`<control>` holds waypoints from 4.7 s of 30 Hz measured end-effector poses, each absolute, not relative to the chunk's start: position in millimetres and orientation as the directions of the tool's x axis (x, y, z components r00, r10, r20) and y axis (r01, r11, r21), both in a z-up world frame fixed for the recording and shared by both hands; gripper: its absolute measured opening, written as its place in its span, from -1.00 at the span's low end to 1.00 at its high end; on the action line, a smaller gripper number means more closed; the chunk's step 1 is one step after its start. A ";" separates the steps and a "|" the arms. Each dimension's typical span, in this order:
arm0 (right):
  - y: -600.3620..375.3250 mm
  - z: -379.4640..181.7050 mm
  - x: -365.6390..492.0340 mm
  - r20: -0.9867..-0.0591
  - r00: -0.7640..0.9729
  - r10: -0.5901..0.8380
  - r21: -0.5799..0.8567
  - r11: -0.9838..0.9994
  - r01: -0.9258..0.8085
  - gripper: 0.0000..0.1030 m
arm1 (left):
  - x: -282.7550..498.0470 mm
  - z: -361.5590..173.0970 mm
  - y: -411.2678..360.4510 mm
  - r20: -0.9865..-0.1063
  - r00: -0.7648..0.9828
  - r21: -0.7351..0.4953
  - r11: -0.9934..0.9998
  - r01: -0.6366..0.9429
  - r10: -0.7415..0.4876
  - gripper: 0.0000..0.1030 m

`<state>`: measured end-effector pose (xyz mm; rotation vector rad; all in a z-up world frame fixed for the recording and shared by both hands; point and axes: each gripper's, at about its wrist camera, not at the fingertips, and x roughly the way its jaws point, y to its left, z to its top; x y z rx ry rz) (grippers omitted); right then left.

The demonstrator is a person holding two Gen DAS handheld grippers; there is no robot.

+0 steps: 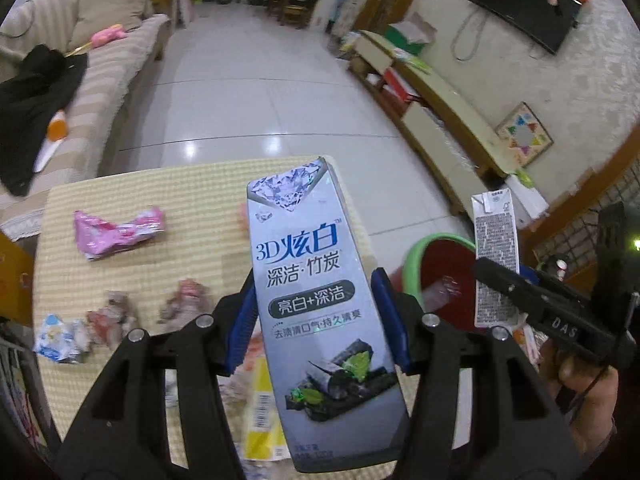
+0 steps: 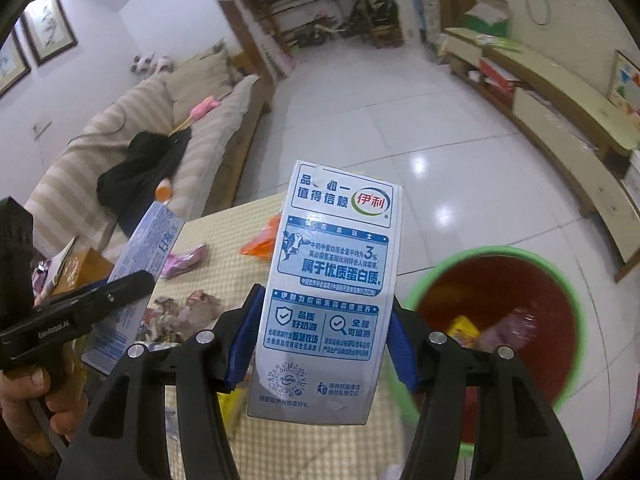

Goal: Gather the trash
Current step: 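Carry both boxes over the green bin and release them inside, then grasp the yellow wipes pack with the right tool while the left tool grasps a small brown box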

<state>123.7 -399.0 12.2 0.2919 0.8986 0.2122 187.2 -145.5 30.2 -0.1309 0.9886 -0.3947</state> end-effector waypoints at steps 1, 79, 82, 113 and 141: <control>-409.1 12.8 119.7 -0.735 0.611 0.292 0.340 0.940 -0.040 0.07 | 186.4 30.6 -151.8 -0.785 0.480 -0.288 0.917 0.277 -0.392 0.03; -366.3 3.2 108.1 -0.769 0.570 0.289 0.241 0.957 -0.161 0.71 | 136.1 47.4 -84.7 -0.756 0.578 -0.250 0.951 0.181 -0.309 0.89; -335.3 -1.2 106.3 -0.777 0.549 0.308 0.222 0.950 -0.220 0.71 | 127.8 41.3 -56.8 -0.766 0.580 -0.245 0.960 0.136 -0.278 0.89; -202.9 -121.2 106.3 -0.891 0.286 0.353 0.278 0.921 -0.271 0.71 | 131.2 -93.8 25.5 -0.868 0.400 -0.317 0.948 0.007 -0.294 0.61; -224.4 -105.9 108.8 -0.863 0.284 0.417 0.352 0.901 -0.253 -0.46 | 120.4 -64.7 24.8 -0.826 0.455 -0.340 0.938 0.067 -0.332 -0.87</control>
